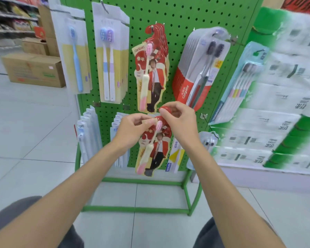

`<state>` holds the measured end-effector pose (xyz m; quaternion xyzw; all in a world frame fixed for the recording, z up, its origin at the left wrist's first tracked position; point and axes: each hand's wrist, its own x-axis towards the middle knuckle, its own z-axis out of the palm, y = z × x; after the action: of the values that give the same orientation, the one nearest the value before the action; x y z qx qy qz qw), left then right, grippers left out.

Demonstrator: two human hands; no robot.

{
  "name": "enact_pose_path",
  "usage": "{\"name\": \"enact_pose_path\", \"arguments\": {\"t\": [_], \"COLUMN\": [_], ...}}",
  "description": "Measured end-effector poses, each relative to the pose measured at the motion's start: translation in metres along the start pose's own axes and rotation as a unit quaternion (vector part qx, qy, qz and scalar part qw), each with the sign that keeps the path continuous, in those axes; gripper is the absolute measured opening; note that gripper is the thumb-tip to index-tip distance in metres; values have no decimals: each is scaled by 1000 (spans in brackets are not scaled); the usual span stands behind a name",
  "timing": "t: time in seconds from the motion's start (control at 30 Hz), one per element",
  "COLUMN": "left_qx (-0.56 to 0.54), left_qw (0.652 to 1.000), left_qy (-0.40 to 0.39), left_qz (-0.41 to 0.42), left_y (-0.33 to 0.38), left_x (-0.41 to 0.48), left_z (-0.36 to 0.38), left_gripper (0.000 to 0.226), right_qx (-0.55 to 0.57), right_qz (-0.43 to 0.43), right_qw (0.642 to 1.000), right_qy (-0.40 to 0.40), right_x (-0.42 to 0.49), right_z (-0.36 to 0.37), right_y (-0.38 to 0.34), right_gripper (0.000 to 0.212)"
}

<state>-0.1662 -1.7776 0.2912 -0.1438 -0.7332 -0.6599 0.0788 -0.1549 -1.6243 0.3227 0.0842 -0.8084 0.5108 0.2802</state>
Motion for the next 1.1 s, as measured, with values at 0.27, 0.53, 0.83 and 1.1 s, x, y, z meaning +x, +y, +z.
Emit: {"name": "enact_pose_path", "arguments": {"t": [0.27, 0.53, 0.83, 1.1], "left_qx": [-68, -68, -110, 83], "left_qw": [995, 990, 967, 980], "left_qy": [14, 76, 202, 177], "left_qz": [-71, -94, -108, -28], "left_y": [-13, -22, -27, -31], "left_x": [-12, -15, -5, -3], "left_z": [-2, -13, -31, -33], "left_gripper": [6, 4, 6, 19], "right_qx": [88, 190, 91, 58], "right_qz": [124, 254, 285, 246], "right_qw": [985, 929, 890, 912], "right_qy": [-83, -192, -345, -324], "right_x": [-14, -35, -71, -91], "right_z": [11, 28, 27, 31], "right_y": [19, 40, 58, 59], "right_gripper": [20, 42, 16, 24]}}
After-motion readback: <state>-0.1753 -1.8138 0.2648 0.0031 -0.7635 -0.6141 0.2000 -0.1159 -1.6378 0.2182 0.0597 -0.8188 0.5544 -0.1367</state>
